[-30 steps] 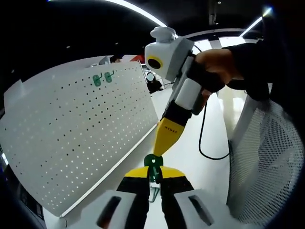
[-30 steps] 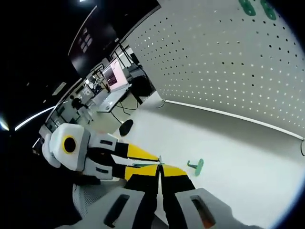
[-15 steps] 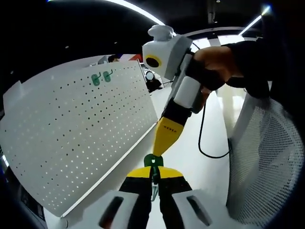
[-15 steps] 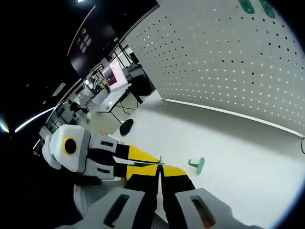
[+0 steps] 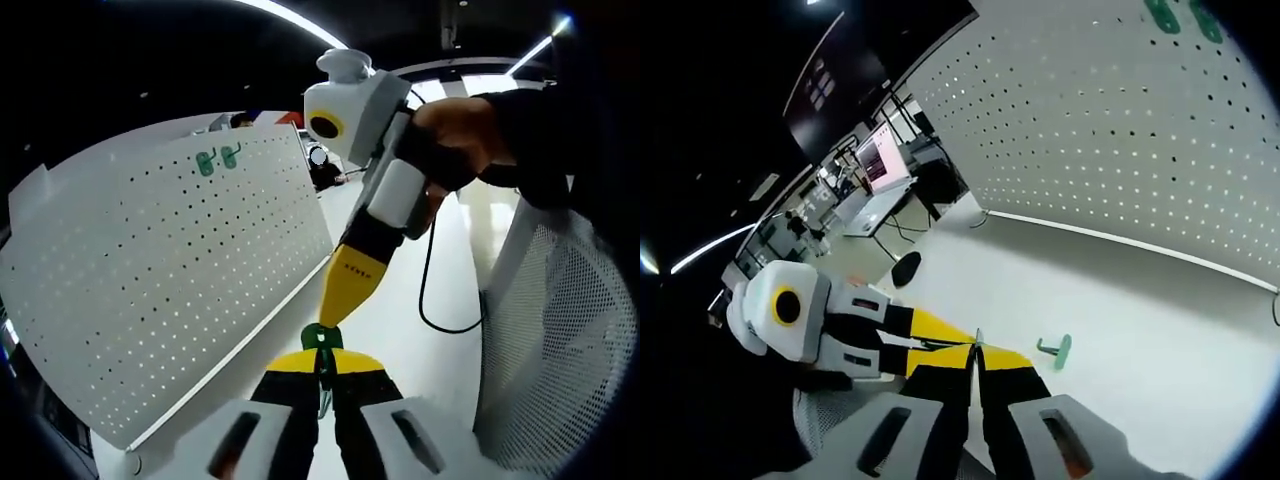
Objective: Insert the hook assembly into the mounting plate slot until the hook locks in place.
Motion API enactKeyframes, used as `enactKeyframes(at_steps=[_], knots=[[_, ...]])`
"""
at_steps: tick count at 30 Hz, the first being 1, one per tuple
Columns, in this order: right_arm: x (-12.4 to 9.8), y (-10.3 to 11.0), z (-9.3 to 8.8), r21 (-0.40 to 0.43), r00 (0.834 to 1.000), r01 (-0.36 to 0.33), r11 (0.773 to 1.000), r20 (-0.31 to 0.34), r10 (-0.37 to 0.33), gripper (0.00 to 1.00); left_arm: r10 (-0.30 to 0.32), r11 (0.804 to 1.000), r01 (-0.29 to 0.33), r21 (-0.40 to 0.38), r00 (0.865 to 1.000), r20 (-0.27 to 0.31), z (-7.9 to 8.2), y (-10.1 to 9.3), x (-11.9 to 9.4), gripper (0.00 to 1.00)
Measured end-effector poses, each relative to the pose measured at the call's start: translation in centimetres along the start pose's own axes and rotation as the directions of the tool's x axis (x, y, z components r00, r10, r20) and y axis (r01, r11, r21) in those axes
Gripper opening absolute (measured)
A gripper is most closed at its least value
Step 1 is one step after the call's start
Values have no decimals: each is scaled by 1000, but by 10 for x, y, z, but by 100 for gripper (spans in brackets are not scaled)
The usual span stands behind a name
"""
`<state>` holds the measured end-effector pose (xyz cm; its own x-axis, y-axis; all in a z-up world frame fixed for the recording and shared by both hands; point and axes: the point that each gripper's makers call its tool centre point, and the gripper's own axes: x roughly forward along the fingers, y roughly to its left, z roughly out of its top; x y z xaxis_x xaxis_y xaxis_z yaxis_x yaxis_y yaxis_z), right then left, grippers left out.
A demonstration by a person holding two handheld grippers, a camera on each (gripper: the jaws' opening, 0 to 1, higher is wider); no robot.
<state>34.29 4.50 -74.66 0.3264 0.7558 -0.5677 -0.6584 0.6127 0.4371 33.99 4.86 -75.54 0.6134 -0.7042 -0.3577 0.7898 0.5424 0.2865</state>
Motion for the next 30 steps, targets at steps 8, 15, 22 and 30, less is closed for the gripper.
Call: enactKeyframes(at_steps=[8,15,22,30], knots=[[-3,1,-3,-9,1000,7,1000,8,-7,0,-14,1000,14,-10,1000,1,1,-5,1,3],[-5,2,0,-32,1000,6,999,21,-5,0,-12,1000,12,-23,1000,3,2,-5,2,3],[-8,6,5,-52,999,-11,999,37,13,1,-10,999,9,-40,1000,-8,2,-9,3,3],[-18,10,8,-81,998,-8,997,55,13,4,9,996,-10,-93,1000,-9,7,-5,2,3]])
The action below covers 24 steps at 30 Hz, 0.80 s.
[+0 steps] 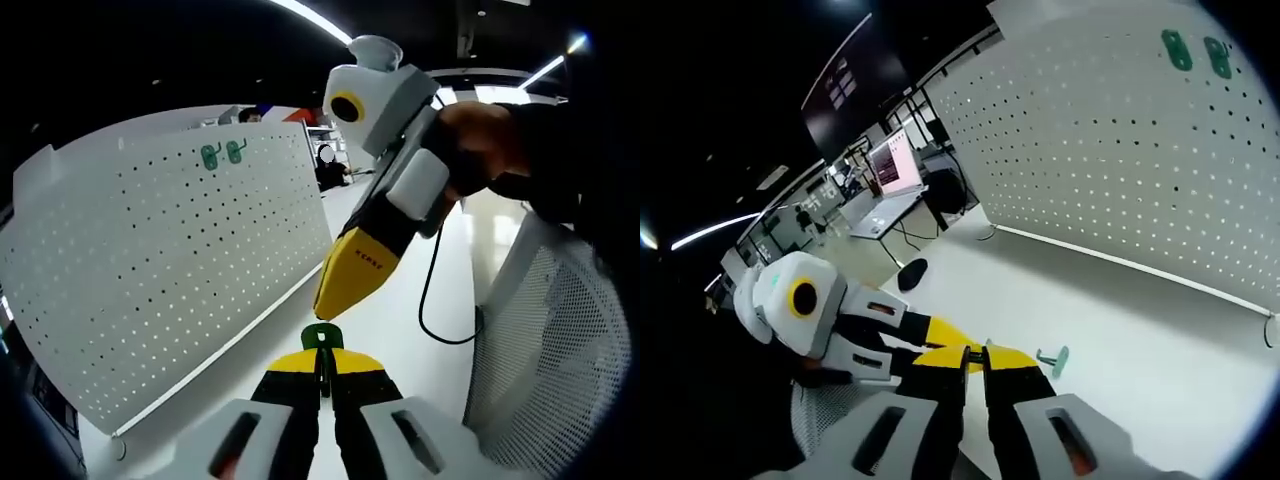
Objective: Insert the hook assembly into the mounting plate slot until the hook locks in place.
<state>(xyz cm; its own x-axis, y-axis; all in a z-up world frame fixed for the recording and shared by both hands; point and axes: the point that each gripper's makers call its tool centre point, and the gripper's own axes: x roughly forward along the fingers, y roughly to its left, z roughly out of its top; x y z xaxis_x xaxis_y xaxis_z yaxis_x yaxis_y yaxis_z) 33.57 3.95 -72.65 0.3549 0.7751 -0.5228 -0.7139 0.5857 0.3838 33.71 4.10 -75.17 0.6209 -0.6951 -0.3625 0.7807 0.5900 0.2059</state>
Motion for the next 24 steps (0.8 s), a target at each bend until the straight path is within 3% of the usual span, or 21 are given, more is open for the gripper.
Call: enactKeyframes(at_steps=[16,24], knots=[[-34,-16,18,-88,997,59,994,61,-53,16,90,992,-88,-87,996,20,20,18,3,3],[-49,-27,30,-124,989,92,988,127,-76,26,130,983,-126,-133,991,22,30,31,5,3]])
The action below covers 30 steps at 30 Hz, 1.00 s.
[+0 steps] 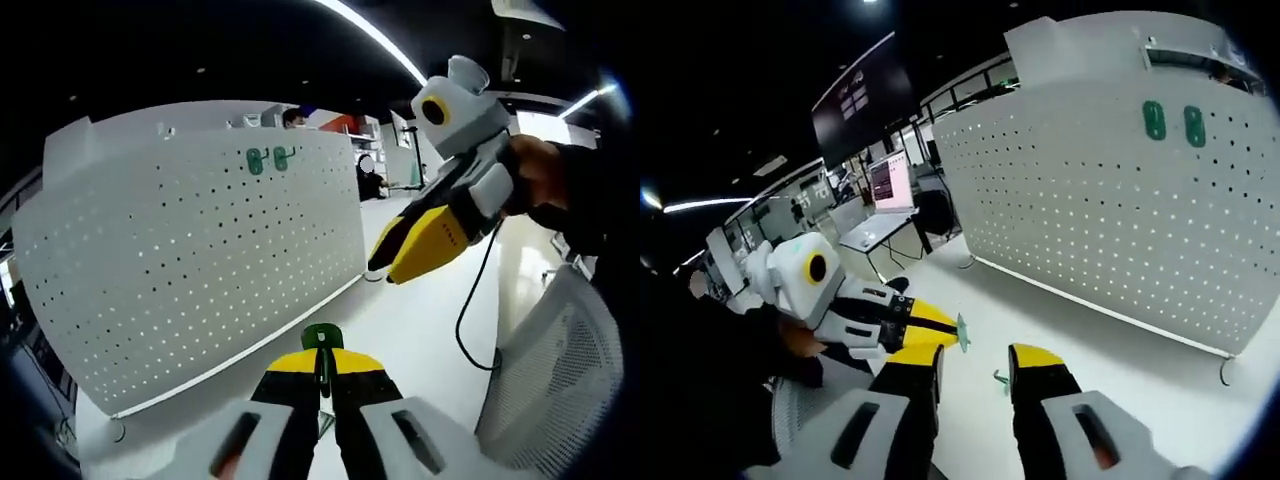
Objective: Insert the hook assembly into the mounting plate slot until the hook locks in place.
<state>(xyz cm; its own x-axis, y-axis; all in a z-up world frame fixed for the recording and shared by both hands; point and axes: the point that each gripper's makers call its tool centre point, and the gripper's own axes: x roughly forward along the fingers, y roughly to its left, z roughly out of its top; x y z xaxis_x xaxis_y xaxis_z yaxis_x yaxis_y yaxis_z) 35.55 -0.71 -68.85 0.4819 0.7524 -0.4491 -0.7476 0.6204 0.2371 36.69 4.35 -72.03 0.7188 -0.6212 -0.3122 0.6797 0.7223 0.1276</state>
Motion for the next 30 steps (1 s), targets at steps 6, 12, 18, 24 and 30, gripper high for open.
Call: enactKeyframes(at_steps=[6,12,18,24,30], knots=[[-11,-7,3,-31,999,3,1000,36,-2,33,23,1000,-23,4,1000,6,12,5,4,3],[-26,-15,10,-40,997,23,999,81,-19,36,45,999,-45,0,999,11,21,10,7,3],[-40,-26,18,-44,991,55,998,121,-49,39,75,997,-74,-19,996,42,37,18,11,3],[-53,-33,26,-43,985,74,996,160,-67,39,106,994,-103,-35,991,84,61,27,17,3],[-66,-36,34,-46,977,91,995,195,-81,39,126,991,-119,-59,983,131,85,33,24,3]])
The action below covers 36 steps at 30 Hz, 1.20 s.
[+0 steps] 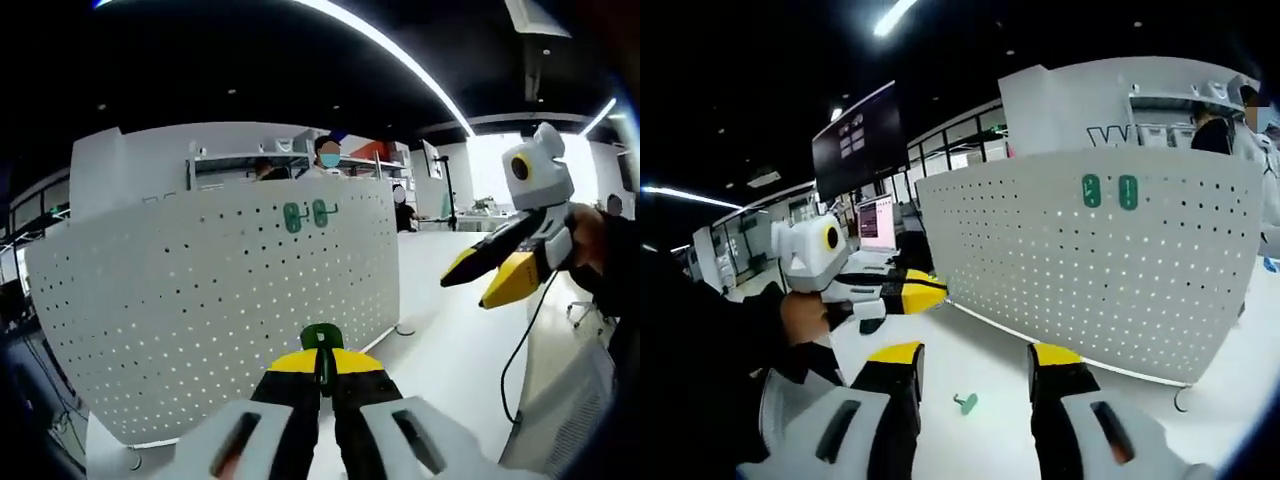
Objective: Insert the hook assembly into the mounting plate slot until the hook locks in place.
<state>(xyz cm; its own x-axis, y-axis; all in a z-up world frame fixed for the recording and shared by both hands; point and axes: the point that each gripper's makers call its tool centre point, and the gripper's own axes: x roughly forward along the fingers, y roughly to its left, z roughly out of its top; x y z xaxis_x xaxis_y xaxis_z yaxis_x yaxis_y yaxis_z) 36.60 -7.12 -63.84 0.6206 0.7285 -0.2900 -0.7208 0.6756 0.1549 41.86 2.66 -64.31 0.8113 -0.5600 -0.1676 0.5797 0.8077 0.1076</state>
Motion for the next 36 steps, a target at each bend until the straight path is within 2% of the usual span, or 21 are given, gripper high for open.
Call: enactKeyframes(at_steps=[10,26,36], knots=[[-18,-9,12,0,998,37,999,48,-37,41,49,999,-47,-22,996,69,36,7,22,3],[-44,-31,23,-43,994,86,995,72,-83,42,103,994,-97,-59,988,117,65,17,63,3],[-51,-45,26,-59,992,93,994,88,-88,43,161,987,-157,-38,979,128,89,31,95,3]])
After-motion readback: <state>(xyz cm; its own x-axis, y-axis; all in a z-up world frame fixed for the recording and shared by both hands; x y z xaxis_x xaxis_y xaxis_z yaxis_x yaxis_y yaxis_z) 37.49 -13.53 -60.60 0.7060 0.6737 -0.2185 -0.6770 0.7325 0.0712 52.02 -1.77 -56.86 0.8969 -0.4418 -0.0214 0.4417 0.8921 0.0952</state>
